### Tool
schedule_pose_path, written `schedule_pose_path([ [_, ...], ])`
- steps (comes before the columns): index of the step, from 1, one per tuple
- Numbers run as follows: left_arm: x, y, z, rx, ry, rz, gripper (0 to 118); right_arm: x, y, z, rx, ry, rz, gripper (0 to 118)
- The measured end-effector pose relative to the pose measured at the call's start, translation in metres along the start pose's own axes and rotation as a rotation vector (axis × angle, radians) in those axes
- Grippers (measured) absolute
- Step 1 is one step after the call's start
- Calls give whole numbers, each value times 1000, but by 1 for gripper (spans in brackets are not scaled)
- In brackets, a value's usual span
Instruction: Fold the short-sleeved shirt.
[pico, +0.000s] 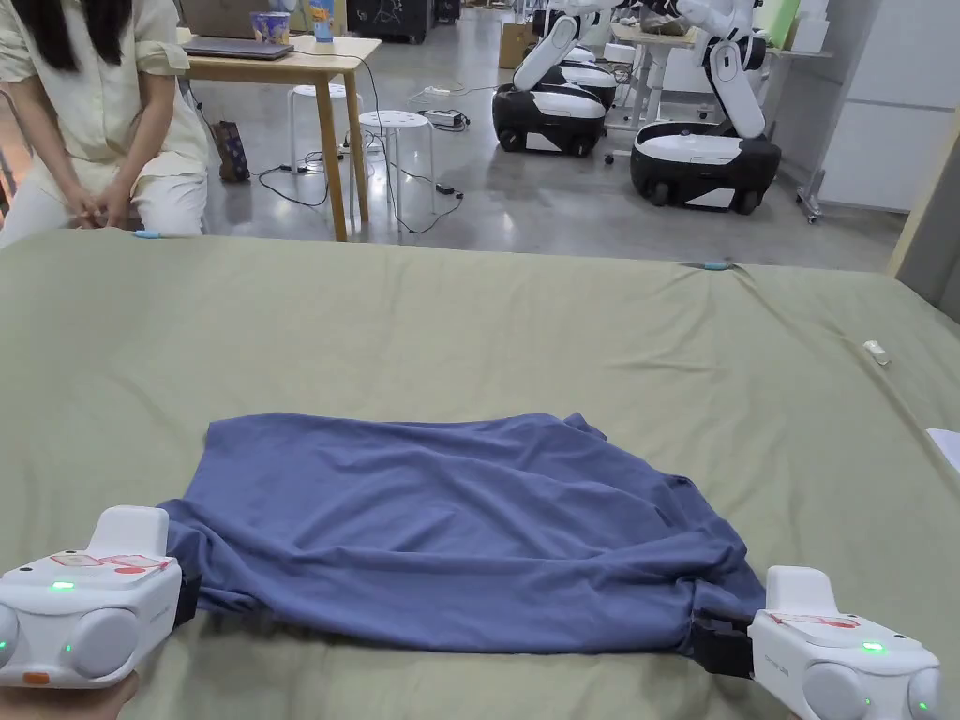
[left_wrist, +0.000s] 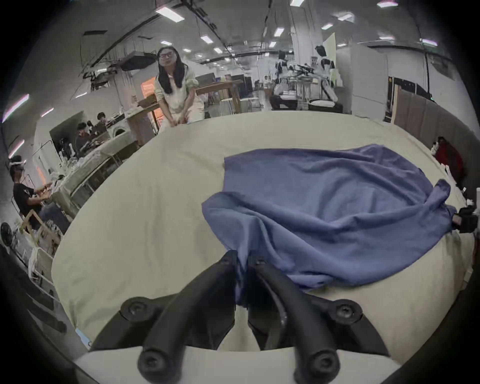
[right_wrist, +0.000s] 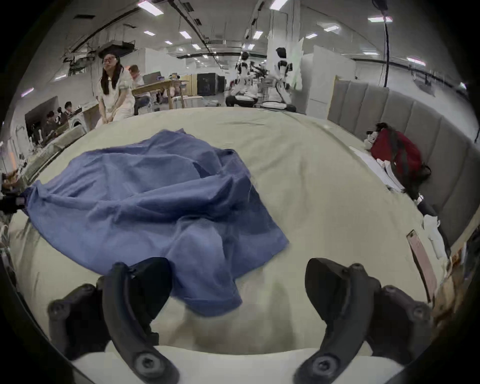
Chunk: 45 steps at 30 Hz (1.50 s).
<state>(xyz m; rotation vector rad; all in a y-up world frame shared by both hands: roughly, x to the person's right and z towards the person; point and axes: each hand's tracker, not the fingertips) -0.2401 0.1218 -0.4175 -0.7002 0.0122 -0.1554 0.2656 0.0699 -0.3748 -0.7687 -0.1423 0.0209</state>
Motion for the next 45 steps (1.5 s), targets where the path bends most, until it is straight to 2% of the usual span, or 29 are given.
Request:
schedule_pose_path([
  [2, 0, 0, -3, -3, 3, 0, 4, -1, 1, -9, -25, 18, 24, 106],
  [3, 1, -1, -4, -8, 5, -2, 4, -2, 0, -11, -40, 40, 33, 97],
  [4, 2, -3, -4, -13, 6, -5, 4, -1, -2, -21, -50, 70, 42, 80],
  [5, 3, -5, -5, -21, 6, -7, 4, 0, -3, -22, -57, 131, 27, 54],
  [6, 1, -8, -10, -28, 5, -6, 4, -1, -2, -18, -48, 123, 21, 36],
  [7, 1, -10, -10, -33, 4, -6, 4, -4, -2, -15, -42, 113, 31, 10],
  [8, 2, -12, -11, -38, 3, -5, 4, -9, 0, -4, -24, 96, 58, 7],
  [15, -12, -8, 16, -10, -7, 0, 3, 3, 8, 50, 32, 117, 28, 7],
  [21, -27, -10, 63, 14, -58, 9, 3, 17, 9, 105, 64, 109, 56, 7],
  [24, -29, -25, 78, -24, -98, -27, 3, 20, -3, 121, 25, 103, 77, 7],
  [31, -36, -85, 77, -142, -142, 87, 3, 21, -57, 105, -128, 110, 66, 7],
  [33, -35, -91, 79, -124, -134, 85, 4, 18, -65, 101, -128, 105, 63, 9],
  [34, -35, -91, 82, -116, -133, 88, 5, 17, -66, 103, -102, 91, 62, 16],
  [35, -35, -88, 87, -91, -129, 98, 18, 17, -63, 107, -63, 77, 52, 41],
  [36, -36, -84, 93, -65, -114, 108, 37, 14, -58, 116, -44, 69, 52, 75],
  [37, -36, -77, 102, -26, -79, 98, 60, 12, -51, 124, -22, 79, 44, 101],
  [38, -33, -69, 111, 20, -64, 88, 81, 10, -44, 132, 23, 98, 24, 118],
  [39, -31, -63, 117, 57, -51, 86, 88, 7, -38, 137, 63, 109, 14, 118],
  [45, 10, -20, 124, 277, -69, 25, 87, -43, 5, 151, 311, 99, -1, 114],
])
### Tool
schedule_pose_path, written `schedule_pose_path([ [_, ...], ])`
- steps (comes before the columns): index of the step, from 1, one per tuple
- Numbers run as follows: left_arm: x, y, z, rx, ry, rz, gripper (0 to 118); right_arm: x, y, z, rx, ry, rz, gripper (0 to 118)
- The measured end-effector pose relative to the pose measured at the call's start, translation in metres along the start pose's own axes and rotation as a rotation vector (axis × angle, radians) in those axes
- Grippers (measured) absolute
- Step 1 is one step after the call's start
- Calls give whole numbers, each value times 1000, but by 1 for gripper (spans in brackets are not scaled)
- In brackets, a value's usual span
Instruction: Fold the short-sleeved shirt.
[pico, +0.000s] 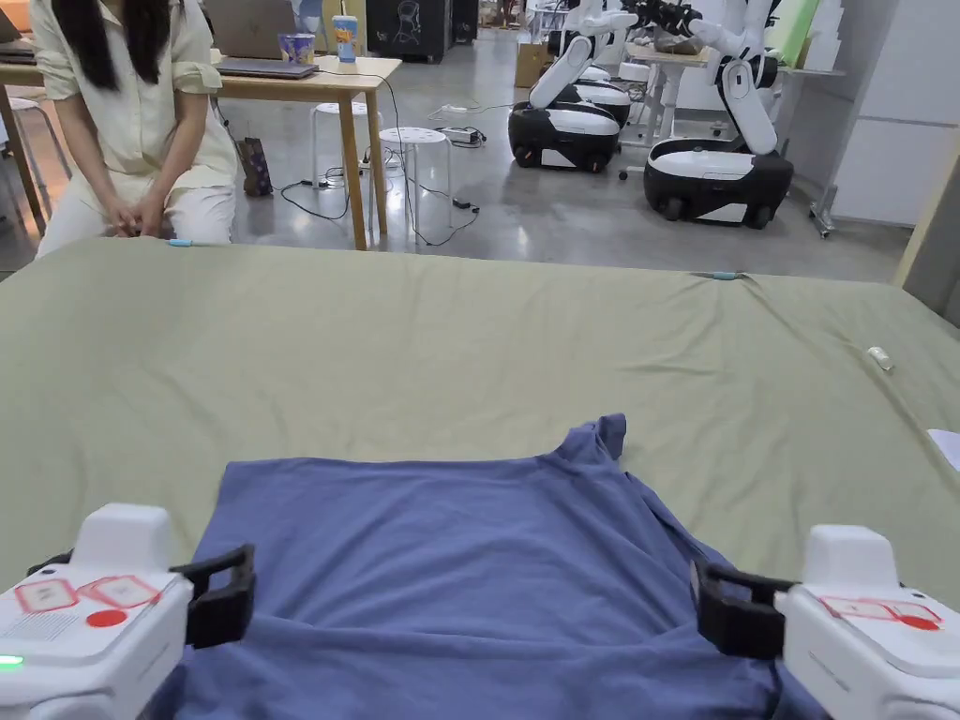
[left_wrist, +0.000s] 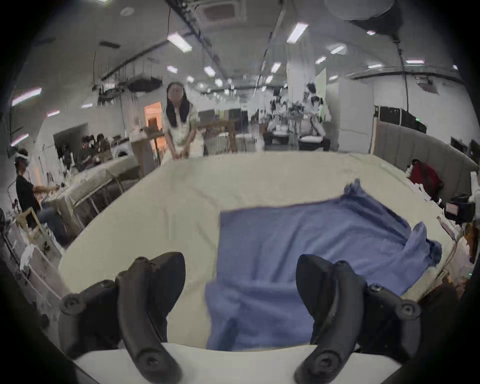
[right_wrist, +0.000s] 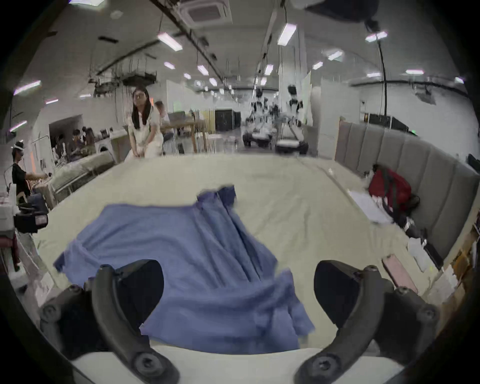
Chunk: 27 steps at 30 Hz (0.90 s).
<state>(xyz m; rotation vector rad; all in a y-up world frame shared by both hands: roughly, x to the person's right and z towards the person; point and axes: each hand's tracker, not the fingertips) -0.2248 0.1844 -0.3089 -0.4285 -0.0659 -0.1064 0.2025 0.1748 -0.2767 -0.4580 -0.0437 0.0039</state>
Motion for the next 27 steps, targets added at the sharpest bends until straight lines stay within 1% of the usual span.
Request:
schedule_pose_path([
  [1, 7, 0, -4, 13, -3, 11, 84, -8, 2, -3, 21, -7, 3, 108],
  [2, 16, 0, -9, 31, -10, 9, 74, -18, 3, -7, 55, 1, 5, 91],
  [3, 23, 0, -14, 32, -14, -1, 53, -24, 4, -11, 58, 8, 12, 70],
  [4, 29, 0, -19, 29, -15, -13, 25, -31, 4, -14, 64, 4, 20, 42],
  [5, 31, -5, -31, 19, -25, -35, 0, -39, 3, -18, 78, -5, 33, 6],
  [6, 35, -8, -38, 0, -23, -46, 0, -45, 3, -23, 79, -9, 49, 0],
  [8, 37, -9, -47, -16, -24, -42, 0, -48, 0, -32, 72, -15, 66, 0],
  [10, 36, -8, -54, -51, -42, -38, 0, -49, 1, -37, 39, 29, 64, 0],
  [13, 21, -8, -77, -102, -24, -49, 0, -48, -2, -49, 32, 29, 90, 0],
  [19, -23, 10, -161, -262, -12, -72, 0, -43, 1, -70, -6, 33, 95, 0],
  [24, -47, 32, -237, -313, 7, -77, 0, -37, 1, -101, -42, 32, 104, 0],
  [25, -47, 35, -247, -320, 0, -88, 14, -35, 2, -107, -51, 26, 107, 0],
  [26, -48, 37, -260, -339, -4, -98, 56, -33, 2, -112, -60, 23, 108, 0],
  [27, -50, 37, -275, -359, 11, -106, 87, -32, 3, -116, -65, 23, 106, 0],
])
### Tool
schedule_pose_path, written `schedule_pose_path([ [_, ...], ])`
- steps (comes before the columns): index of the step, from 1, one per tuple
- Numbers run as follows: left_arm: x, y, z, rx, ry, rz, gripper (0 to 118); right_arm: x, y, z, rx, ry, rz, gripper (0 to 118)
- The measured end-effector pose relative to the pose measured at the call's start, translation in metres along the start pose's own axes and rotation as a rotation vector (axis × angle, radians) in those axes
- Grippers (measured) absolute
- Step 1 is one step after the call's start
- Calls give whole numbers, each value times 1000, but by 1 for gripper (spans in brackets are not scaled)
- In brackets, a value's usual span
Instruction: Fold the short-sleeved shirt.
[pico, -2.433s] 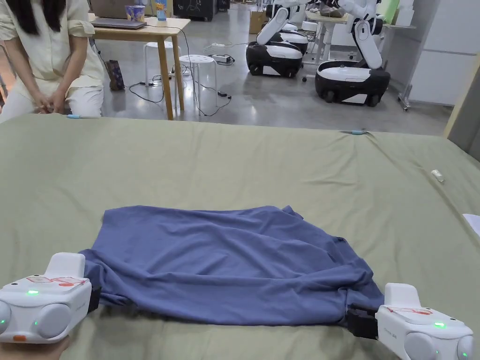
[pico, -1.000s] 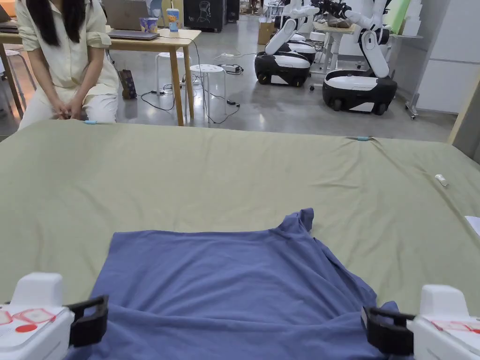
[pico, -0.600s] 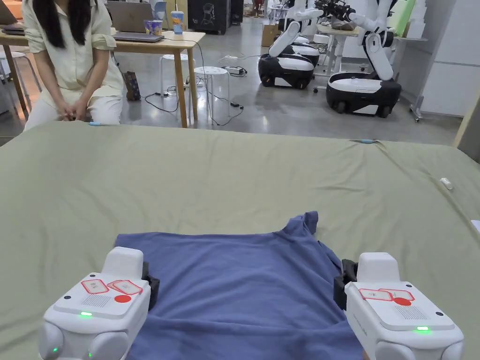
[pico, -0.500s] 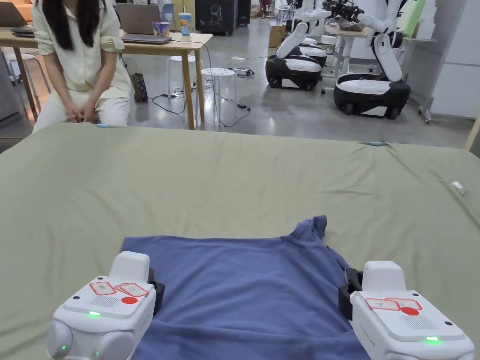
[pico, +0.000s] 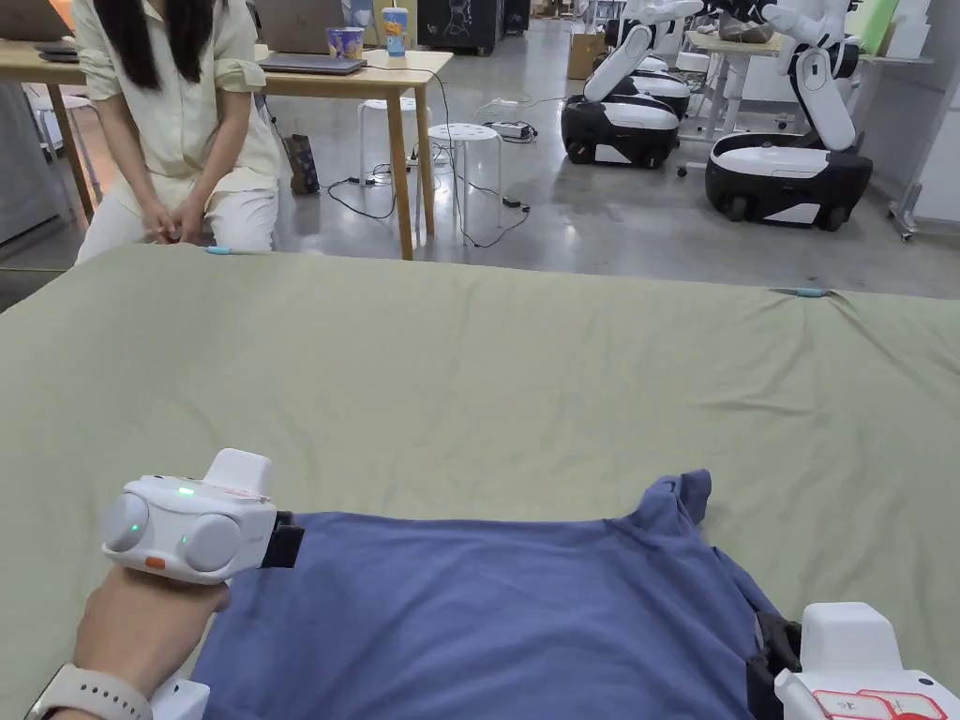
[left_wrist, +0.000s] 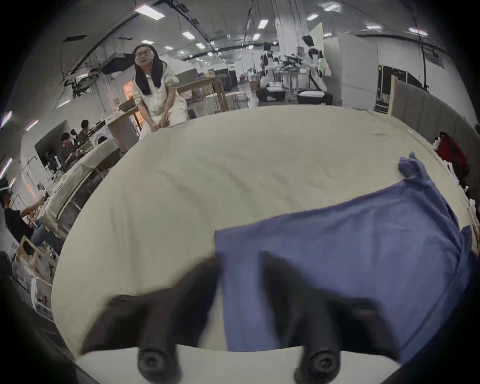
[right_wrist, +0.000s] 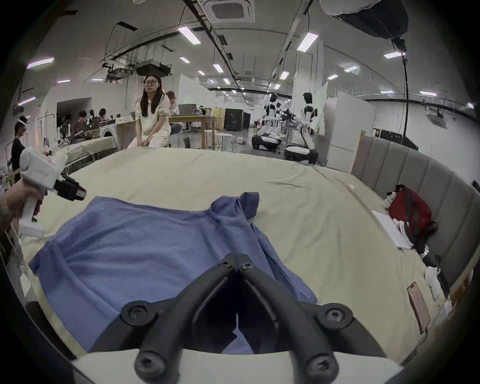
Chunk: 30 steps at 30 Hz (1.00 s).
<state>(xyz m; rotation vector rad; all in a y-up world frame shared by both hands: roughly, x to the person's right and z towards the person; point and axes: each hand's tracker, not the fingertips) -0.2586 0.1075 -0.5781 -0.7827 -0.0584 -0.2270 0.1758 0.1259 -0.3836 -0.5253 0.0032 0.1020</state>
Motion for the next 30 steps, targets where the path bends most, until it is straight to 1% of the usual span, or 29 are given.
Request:
schedule_pose_path([
  [1, -1, 3, -12, -22, 12, -7, 105, 2, 0, -3, -4, -1, -1, 0],
  [2, -2, 4, -20, -24, 11, 0, 106, 5, 1, -8, -13, -6, -3, 0],
  [4, -4, 6, -38, -27, 23, 18, 100, 9, 1, -12, -20, -12, -1, 0],
  [6, -5, 5, -56, -69, 19, 23, 100, 14, 0, -18, -35, -20, 0, 0],
  [8, -6, 2, -68, -98, -8, 42, 99, 19, -1, -23, -52, -22, -1, 0],
  [11, -11, 2, -70, -115, -59, 108, 95, 29, -1, -35, -90, -38, 1, 0],
  [12, -10, 3, -65, -111, -59, 101, 90, 33, 1, -38, -115, -43, -11, 0],
  [13, -8, 4, -59, -107, -67, 97, 79, 37, 3, -44, -128, -49, -15, 0],
  [15, -2, 10, -44, -74, -62, 62, 17, 46, 7, -64, -162, -55, -10, 0],
  [16, 2, 11, -39, -70, -67, 54, 1, 51, 7, -75, -171, -59, -4, 0],
  [17, 9, 12, -32, -61, -37, 36, 1, 54, 9, -86, -176, -67, 3, 0],
  [18, 10, 15, -30, -51, -45, 11, 1, 59, 13, -97, -185, -58, 2, 1],
  [19, 11, 16, -26, -46, -48, 14, 1, 62, 16, -106, -203, -45, -6, 11],
  [21, 13, 17, -14, -17, -52, 22, 1, 67, 26, -126, -235, -31, -12, 82],
  [22, 10, 19, -14, -13, -54, 24, 1, 68, 28, -135, -249, -33, 3, 107],
  [23, 10, 21, -11, -11, -56, 26, 1, 68, 29, -142, -253, -38, 24, 117],
  [24, 11, 21, -7, -8, -57, 27, 1, 68, 32, -146, -242, -53, 48, 113],
  [26, 8, 23, -6, 1, -59, 29, 1, 70, 36, -157, -240, -55, 61, 107],
  [30, 6, 22, -8, -3, -61, 31, 1, 69, 41, -169, -262, -70, 65, 107],
])
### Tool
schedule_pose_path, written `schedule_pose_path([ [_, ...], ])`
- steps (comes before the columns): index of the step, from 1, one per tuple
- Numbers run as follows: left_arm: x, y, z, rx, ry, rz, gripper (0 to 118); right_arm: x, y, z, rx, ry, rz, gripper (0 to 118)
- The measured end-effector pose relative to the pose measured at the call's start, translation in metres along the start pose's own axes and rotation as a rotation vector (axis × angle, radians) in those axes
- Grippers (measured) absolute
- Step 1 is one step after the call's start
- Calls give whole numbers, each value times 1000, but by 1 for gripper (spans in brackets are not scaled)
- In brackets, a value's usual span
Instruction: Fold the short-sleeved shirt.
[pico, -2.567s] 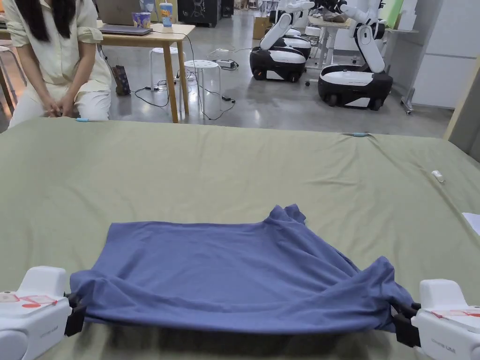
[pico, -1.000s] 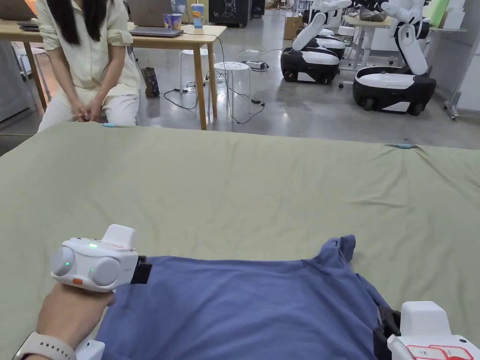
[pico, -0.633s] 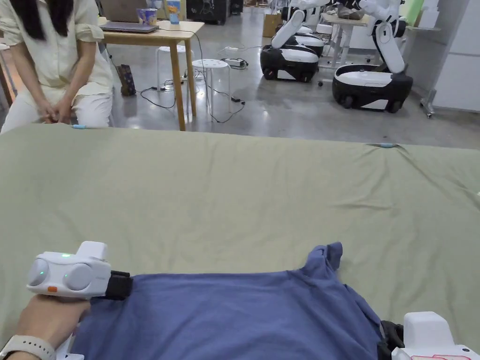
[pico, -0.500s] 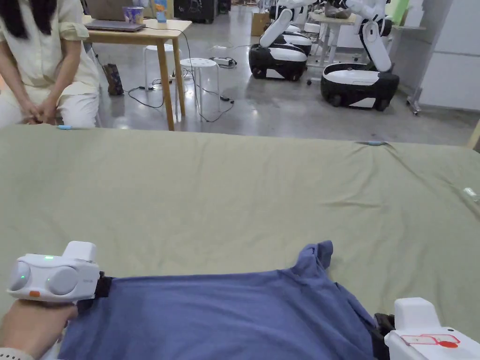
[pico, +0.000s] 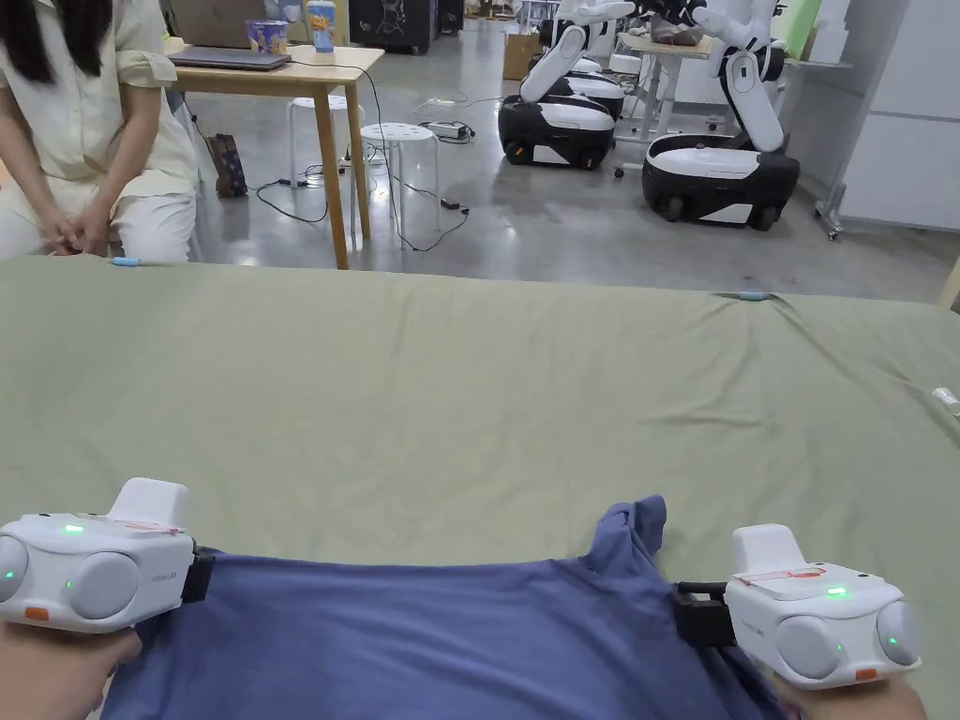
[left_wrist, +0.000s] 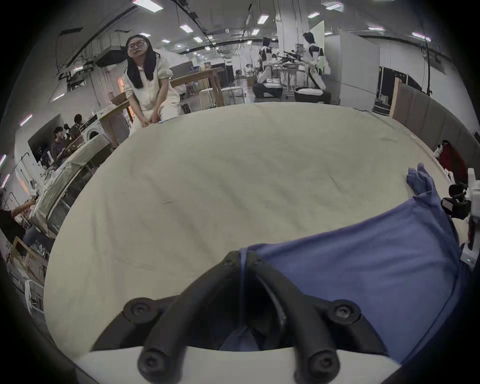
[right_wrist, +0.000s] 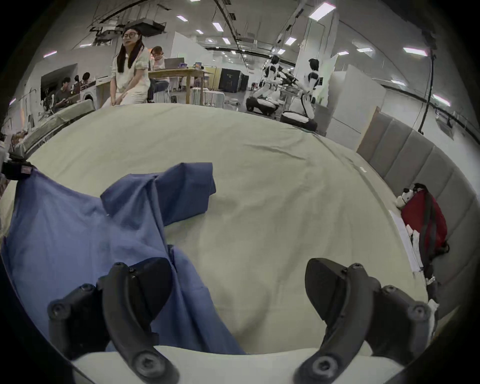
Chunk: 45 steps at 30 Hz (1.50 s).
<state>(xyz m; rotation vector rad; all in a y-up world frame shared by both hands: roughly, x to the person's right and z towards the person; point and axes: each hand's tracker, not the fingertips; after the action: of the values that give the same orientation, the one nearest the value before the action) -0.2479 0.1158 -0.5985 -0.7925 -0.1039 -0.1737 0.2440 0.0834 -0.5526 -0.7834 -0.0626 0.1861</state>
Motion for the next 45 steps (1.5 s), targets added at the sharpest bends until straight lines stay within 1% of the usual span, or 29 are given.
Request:
schedule_pose_path([
  [2, 0, -1, -1, -2, 2, 1, 1, -4, -4, -16, -25, 14, 18, 106],
  [3, 0, -2, -2, -5, 2, 3, 1, -7, -7, -22, -43, 23, 25, 99],
  [4, 0, -2, -5, -10, 2, 5, 1, -8, -10, -26, -67, 36, 30, 83],
  [5, 0, -3, -6, -11, 1, 6, 1, -8, -13, -29, -101, 76, 28, 57],
  [6, 0, -3, -7, -14, 2, 6, 1, -5, -15, -29, -104, 166, -19, 41],
  [7, 0, -3, -7, -16, 2, 5, 1, -3, -14, -26, -90, 212, -54, 18],
  [8, 0, -4, -8, -18, 1, 5, 1, -4, -13, -20, -76, 170, -28, 3],
  [9, 0, -4, -8, -20, -1, 5, 1, -9, -10, -15, -51, 161, 28, 3],
  [10, 0, -4, -8, -20, -2, 5, 1, -10, -9, -10, -40, 133, 43, 3],
  [12, 1, -5, -7, -14, 4, 6, 1, -5, -7, -4, -69, 191, 10, 3],
  [13, 1, -6, -4, -7, 5, 9, 1, -4, -7, 1, -52, 178, 7, 3],
  [14, 1, -6, 0, 5, 8, 15, 1, -4, -6, 9, -8, 132, 12, 3],
  [16, 2, -8, 10, 37, 16, 23, 1, 2, -5, 25, 32, 142, -37, 3],
  [19, 3, -8, 34, 79, 21, 31, 1, 11, -7, 51, 88, 126, -51, 3],
  [25, 6, -25, 110, 199, 18, 53, 1, 26, -25, 138, 206, 123, -84, 3],
  [31, 10, -73, 190, 268, -26, 69, 1, 35, -77, 222, 267, 108, -92, 3],
  [34, 14, -108, 218, 256, -51, 67, 1, 33, -114, 247, 256, 97, -86, 3],
  [36, 19, -137, 227, 227, -55, 59, 1, 28, -142, 255, 204, 95, -80, 3],
  [38, 23, -165, 228, 152, -64, 45, 1, 20, -169, 257, 147, 94, -73, 3],
  [39, 25, -180, 227, 131, -64, 66, 0, 15, -182, 254, 116, 96, -64, 3],
  [40, 26, -191, 224, 100, -70, 74, 1, 12, -192, 251, 99, 93, -66, 3],
  [43, 30, -223, 212, 9, -29, 76, 1, 9, -216, 233, 40, 94, -87, 3],
  [45, 31, -232, 212, 21, -49, 119, 1, 7, -218, 234, 36, 86, -103, 3],
])
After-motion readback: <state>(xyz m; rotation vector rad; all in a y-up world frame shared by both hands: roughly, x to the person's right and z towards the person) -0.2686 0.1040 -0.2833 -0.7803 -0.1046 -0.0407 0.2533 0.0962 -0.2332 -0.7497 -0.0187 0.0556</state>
